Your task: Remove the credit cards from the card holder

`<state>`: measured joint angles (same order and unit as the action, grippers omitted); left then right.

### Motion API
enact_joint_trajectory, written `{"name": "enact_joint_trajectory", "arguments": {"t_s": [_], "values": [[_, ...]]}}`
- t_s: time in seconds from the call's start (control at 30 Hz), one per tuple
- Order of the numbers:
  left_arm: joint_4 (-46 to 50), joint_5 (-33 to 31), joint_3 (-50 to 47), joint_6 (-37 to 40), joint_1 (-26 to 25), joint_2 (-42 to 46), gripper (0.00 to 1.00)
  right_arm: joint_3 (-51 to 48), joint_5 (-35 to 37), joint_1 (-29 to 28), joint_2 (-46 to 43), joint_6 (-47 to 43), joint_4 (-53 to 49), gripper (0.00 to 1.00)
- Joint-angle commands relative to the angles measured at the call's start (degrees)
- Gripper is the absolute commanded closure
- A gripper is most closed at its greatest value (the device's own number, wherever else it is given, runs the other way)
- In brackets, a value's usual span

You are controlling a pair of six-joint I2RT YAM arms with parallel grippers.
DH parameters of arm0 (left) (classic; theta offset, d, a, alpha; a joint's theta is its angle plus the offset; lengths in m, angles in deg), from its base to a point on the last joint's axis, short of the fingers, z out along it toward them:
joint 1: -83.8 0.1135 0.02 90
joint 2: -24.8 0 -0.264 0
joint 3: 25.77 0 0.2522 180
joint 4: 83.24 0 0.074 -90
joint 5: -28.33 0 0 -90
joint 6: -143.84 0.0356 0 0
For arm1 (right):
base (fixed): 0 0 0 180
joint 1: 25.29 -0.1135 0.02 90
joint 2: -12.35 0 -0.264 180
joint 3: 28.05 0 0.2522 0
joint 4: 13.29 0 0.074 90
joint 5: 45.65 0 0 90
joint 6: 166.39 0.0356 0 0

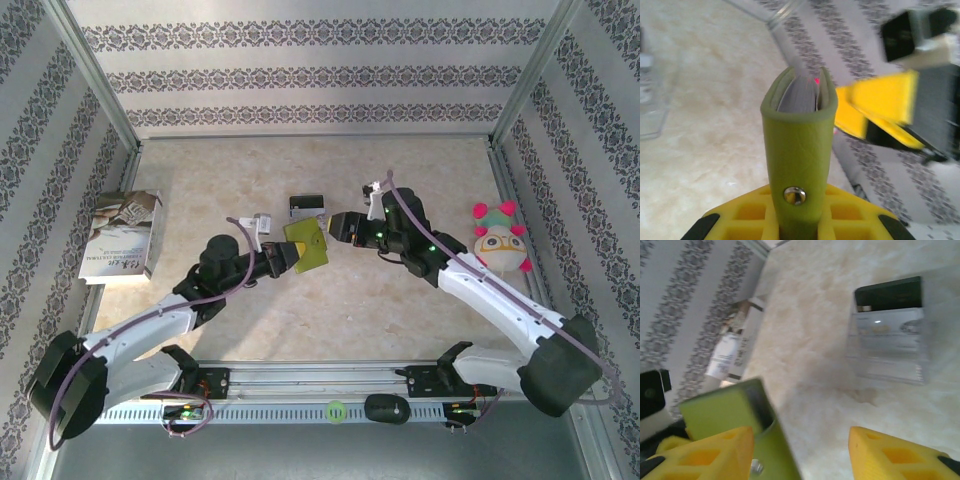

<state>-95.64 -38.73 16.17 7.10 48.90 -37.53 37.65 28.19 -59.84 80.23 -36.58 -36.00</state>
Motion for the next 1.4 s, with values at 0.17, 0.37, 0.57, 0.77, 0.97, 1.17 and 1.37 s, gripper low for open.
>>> {"name": "enact_joint_trajectory", "arguments": {"t_s": [0.17,0.37,0.57,0.77,0.97,1.17,1.37], "values": [[10.96,-11.59,7.48,0.95,-4.57,-7.72,1.0,-0.41,16.37,-9.76,2.81,-9.82,-9.11,0.45],[11.9,-10.58,8.85,0.27,-4.66,-8.03,1.0,2.18,18.7,-12.83,8.22,-13.74,-10.12,0.44],[12.75,-10.09,8.82,-0.3,-4.66,-7.52,1.0,4.66,17.93,-13.18,11.63,-15.08,-8.52,0.43],[13.51,-9.24,9.11,-0.2,-4.65,-6.93,1.0,5.56,19.24,-12.02,13.49,-14.36,-7.43,0.45],[13.8,-8.52,9.17,-0.37,-4.64,-6.56,1.0,6.43,21.25,-10.3,14.78,-12.94,-8.52,0.53],[12.82,-8.06,8.74,-0.63,-4.68,-6.76,1.0,6.63,19.42,-10.36,14.89,-13.71,-7.44,0.63],[12.09,-7.23,8.78,-0.91,-4.66,-7.2,1.0,6.87,20.6,-10.48,15.33,-13.7,-7.64,0.86]]}}
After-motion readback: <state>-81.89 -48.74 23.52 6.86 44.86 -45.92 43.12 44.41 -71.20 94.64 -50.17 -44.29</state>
